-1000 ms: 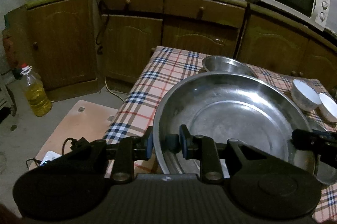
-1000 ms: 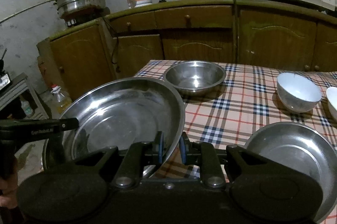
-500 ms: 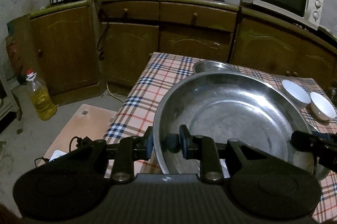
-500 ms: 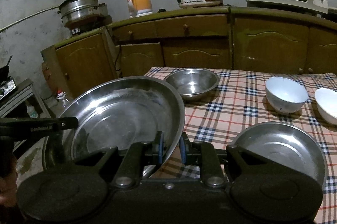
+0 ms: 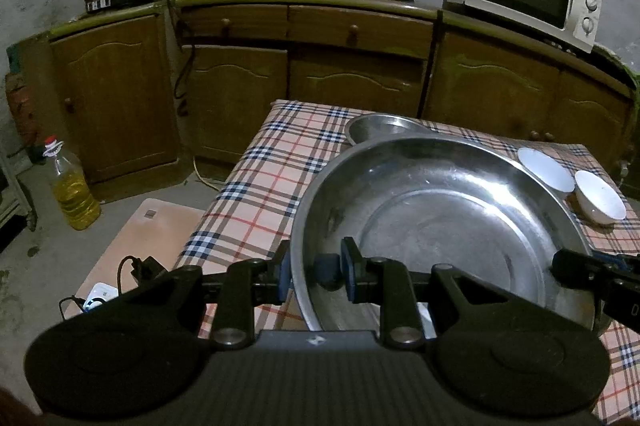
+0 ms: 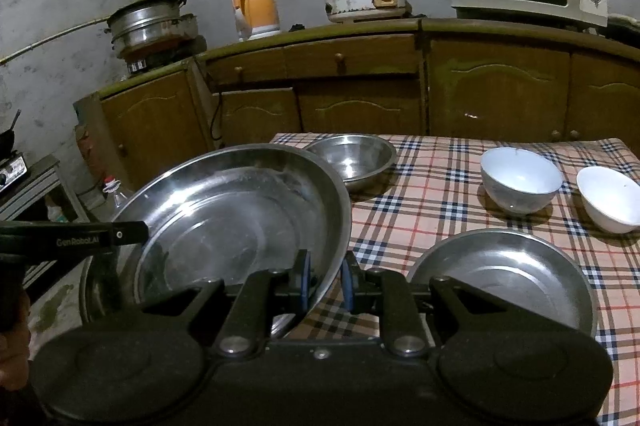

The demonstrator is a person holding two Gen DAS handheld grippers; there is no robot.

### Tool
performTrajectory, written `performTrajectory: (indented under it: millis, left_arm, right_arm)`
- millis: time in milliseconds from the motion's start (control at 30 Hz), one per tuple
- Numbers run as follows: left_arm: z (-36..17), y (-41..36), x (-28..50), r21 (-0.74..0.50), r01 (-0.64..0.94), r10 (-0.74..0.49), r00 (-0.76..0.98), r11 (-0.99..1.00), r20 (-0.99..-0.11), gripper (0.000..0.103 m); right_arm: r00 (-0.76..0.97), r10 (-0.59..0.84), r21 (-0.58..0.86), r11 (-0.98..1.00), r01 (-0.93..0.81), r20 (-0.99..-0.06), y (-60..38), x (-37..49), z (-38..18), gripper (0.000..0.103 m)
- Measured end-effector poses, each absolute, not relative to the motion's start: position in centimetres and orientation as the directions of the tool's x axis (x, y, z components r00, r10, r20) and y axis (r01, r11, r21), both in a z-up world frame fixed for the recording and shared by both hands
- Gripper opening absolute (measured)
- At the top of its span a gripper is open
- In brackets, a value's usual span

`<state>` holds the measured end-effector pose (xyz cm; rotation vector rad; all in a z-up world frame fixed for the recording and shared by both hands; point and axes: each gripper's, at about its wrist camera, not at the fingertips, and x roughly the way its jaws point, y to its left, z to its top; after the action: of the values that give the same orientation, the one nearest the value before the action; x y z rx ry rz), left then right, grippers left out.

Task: Organize plates and bowls

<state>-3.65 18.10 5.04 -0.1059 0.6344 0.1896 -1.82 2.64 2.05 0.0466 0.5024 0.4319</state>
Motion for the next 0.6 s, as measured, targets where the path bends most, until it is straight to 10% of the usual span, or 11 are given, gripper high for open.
performTrajectory:
  millis: [600]
  left_arm:
    - [5.0,16.2,-3.9,-0.050,-0.184,0.117,0.789,0.982,-0.603,0.026]
  right_arm:
    - [0.805,0.386,0.153,0.922,-0.357,-0.451,0.9,-3.0,2.3,0.022]
